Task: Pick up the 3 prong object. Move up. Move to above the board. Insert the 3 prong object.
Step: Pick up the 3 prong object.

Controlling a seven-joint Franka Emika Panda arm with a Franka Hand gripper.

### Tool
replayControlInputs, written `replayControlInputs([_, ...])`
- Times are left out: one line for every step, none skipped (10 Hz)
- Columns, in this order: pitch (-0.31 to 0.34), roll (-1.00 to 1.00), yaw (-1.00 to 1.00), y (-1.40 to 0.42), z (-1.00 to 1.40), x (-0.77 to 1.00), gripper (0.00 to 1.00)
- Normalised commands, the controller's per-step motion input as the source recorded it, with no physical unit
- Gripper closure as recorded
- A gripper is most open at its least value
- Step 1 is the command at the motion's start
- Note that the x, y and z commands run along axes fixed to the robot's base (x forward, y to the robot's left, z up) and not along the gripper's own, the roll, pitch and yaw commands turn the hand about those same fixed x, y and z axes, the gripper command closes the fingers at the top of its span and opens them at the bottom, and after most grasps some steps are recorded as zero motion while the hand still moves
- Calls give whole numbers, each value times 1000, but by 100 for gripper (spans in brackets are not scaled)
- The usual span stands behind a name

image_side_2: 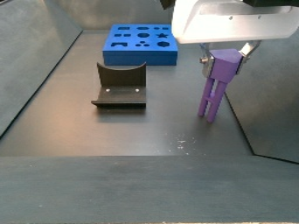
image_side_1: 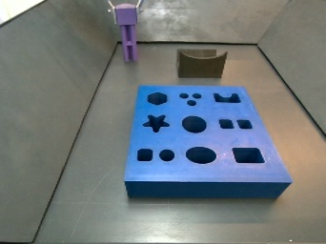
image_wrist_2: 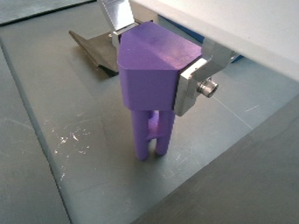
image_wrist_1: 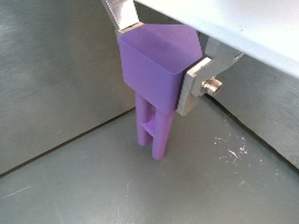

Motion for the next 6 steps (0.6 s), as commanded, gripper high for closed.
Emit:
replayControlInputs([0,0,0,0,0,0,100])
replayControlInputs([0,0,0,0,0,0,100])
replayControlInputs([0,0,0,0,0,0,100])
replayControlInputs([0,0,0,0,0,0,100])
replayControlInputs([0,0,0,0,0,0,100])
replayControlInputs([0,0,0,0,0,0,100])
